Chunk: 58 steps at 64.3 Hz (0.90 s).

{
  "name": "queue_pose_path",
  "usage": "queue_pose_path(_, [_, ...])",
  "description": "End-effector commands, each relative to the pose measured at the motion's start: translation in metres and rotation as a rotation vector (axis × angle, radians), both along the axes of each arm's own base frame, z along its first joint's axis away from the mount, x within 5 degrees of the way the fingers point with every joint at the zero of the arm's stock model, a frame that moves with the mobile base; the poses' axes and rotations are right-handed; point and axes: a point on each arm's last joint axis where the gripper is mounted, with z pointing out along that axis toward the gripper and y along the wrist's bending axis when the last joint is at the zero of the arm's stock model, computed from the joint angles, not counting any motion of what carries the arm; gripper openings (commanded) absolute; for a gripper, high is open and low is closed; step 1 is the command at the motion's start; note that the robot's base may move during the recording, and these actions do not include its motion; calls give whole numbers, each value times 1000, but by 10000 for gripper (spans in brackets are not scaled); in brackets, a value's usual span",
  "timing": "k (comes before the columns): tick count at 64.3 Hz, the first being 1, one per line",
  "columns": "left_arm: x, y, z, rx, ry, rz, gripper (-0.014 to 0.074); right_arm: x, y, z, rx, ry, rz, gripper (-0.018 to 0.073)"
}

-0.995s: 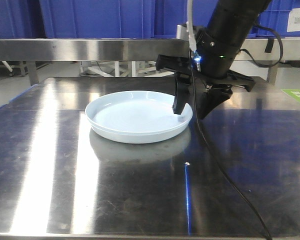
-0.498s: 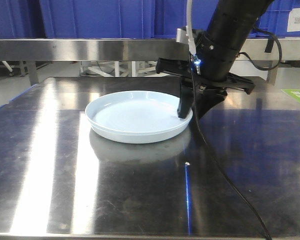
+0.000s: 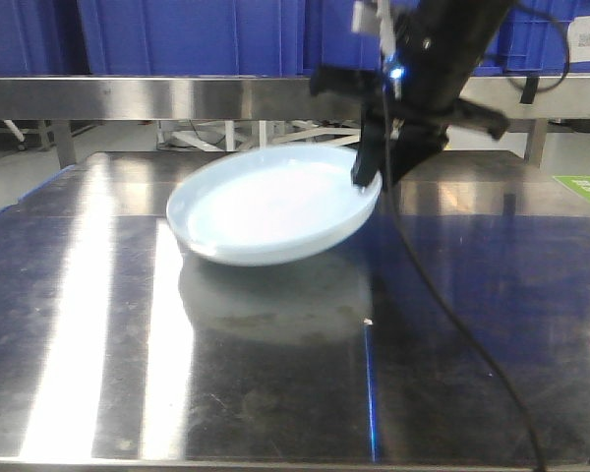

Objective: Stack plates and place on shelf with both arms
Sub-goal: 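Grasp the stacked plates with the right gripper and lift them up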

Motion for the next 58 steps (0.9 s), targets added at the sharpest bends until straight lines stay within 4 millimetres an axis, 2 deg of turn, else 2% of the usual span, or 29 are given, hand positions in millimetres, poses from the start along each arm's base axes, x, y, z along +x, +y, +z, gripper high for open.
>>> queue_pose_path(1, [0,1,17,-27,-108,10,82,-10,-6,55,33,-221,-6,31])
queue_pose_path(9, [0,1,17,-27,-108,10,82,-23,-16,70,39,-352,-26,31])
queue_pose_path(14, [0,1,17,-27,-108,10,82,-39,-24,78,61,-454,-48,31])
queue_pose_path(19, [0,1,17,-27,-108,10,82,-57,-34,79,77,-521,-71,31])
queue_pose_path(30, [0,1,17,-27,-108,10,82,-97,-55,68,103,-651,-119,31])
queue_pose_path(44, [0,1,17,-27,-108,10,82,-148,-86,46,120,-741,-210,31])
queue_pose_path(58, [0,1,17,-27,-108,10,82,-189,-114,34,121,-833,-311,31])
